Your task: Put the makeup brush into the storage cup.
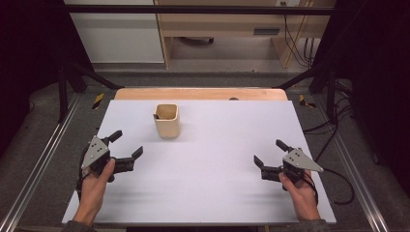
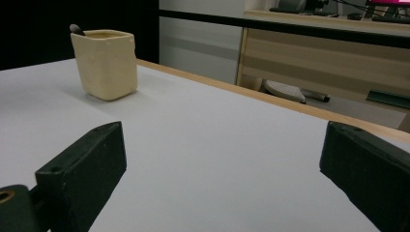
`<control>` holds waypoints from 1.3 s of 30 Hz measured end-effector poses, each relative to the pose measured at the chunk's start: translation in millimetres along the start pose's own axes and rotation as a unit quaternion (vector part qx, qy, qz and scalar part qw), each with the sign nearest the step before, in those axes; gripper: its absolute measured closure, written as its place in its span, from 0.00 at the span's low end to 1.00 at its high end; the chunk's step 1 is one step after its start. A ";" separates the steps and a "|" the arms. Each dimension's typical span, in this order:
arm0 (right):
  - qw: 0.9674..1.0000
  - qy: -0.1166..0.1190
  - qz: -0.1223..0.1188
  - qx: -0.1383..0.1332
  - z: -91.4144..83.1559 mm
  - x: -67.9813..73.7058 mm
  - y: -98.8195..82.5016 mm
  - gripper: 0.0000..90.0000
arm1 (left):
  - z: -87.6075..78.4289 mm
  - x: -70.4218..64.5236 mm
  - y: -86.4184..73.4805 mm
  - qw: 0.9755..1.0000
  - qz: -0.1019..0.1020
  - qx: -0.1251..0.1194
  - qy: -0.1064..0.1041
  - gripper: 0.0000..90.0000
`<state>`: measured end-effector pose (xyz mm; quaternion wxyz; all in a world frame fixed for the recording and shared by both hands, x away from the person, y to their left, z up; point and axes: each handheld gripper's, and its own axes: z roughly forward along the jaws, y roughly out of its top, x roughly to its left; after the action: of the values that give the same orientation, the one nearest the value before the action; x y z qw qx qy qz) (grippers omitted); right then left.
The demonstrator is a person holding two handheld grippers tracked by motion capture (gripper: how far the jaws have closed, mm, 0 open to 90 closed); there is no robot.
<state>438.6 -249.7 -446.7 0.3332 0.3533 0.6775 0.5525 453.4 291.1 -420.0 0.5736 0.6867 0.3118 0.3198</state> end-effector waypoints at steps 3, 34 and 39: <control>1.000 -0.001 0.001 -0.003 -3.5 -2.6 -0.3 0.04 | -3.3 0.9 -2.3 1.000 -0.003 -0.002 0.001 0.04; 1.000 -0.009 0.019 -0.020 -26.9 -16.7 -4.4 0.03 | -29.2 8.4 -21.8 1.000 -0.016 -0.027 -0.001 0.04; 1.000 -0.002 0.015 -0.019 -25.4 -14.4 -4.2 0.03 | -33.4 9.0 -23.9 0.999 -0.015 -0.033 -0.010 0.04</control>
<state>424.4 -275.5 -445.7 0.3327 0.3581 0.6605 0.5699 430.7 321.4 -438.3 0.6036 0.6658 0.3061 0.3141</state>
